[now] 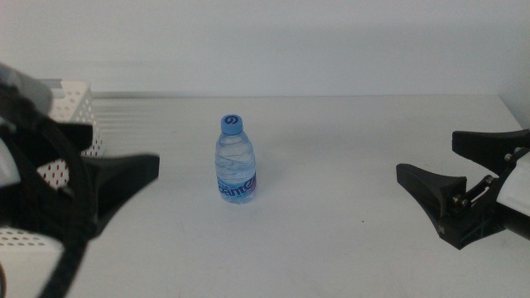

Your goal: Use arms to grab the bottles and put them into the dustbin to the left of the table.

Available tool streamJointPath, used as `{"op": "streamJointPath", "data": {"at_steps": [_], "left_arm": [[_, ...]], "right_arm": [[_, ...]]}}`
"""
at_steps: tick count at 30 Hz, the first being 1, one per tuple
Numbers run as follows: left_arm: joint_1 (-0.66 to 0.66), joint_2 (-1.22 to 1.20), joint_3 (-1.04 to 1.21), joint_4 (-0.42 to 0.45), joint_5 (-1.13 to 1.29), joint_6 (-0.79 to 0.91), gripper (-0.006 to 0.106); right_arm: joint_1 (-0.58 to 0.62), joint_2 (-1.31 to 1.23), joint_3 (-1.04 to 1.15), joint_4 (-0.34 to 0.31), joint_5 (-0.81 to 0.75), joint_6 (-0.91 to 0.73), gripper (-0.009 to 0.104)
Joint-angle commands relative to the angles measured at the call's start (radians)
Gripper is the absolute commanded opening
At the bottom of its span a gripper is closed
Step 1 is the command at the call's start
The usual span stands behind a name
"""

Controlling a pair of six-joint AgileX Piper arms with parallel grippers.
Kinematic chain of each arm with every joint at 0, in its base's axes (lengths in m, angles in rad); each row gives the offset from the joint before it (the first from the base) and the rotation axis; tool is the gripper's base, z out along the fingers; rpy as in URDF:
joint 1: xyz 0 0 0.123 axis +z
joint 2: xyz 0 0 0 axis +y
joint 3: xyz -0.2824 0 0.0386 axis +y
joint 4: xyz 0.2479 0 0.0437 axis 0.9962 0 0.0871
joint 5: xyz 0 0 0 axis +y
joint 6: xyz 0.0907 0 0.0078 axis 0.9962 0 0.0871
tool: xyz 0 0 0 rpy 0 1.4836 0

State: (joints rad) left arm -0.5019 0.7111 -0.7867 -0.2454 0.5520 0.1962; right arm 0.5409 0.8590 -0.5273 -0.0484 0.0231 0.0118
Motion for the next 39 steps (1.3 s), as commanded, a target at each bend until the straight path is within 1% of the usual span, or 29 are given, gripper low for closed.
{"op": "streamJointPath", "data": {"at_steps": [1,4,9,13,17,21,26,31,37,39], "left_arm": [[-0.004,0.002,-0.025,-0.021,-0.152,-0.018,0.09],[-0.002,0.043,-0.03,-0.003,-0.271,-0.017,0.09],[0.009,0.162,-0.059,0.063,-0.428,-0.017,0.09],[0.009,0.276,-0.06,0.055,-0.558,-0.018,0.09],[0.009,0.396,-0.058,0.057,-0.629,-0.013,0.09],[0.004,0.472,0.014,0.056,-0.785,-0.023,0.087],[0.004,0.564,0.158,0.065,-1.099,-0.047,0.086],[0.004,0.662,0.205,0.075,-1.197,-0.079,0.087],[0.004,0.778,0.205,0.187,-1.303,-0.153,0.088],[0.004,0.817,0.205,0.198,-1.37,-0.18,0.088]], "right_arm": [[0.004,-0.01,-0.028,-0.005,-0.079,-0.012,0.072],[0.004,-0.01,-0.028,-0.005,-0.079,-0.012,0.072],[0.004,-0.01,-0.028,-0.005,-0.079,-0.012,0.072],[0.004,-0.01,-0.028,-0.005,-0.079,-0.012,0.072],[0.004,-0.01,-0.028,-0.005,-0.079,-0.012,0.072],[0.004,-0.01,-0.028,-0.005,-0.079,-0.012,0.072],[0.004,-0.01,-0.028,-0.005,-0.079,-0.012,0.072],[0.004,-0.01,-0.028,-0.005,-0.079,-0.012,0.072],[0.004,-0.01,-0.028,-0.005,-0.079,-0.012,0.072],[0.004,-0.01,-0.028,-0.005,-0.079,-0.012,0.072]]}}
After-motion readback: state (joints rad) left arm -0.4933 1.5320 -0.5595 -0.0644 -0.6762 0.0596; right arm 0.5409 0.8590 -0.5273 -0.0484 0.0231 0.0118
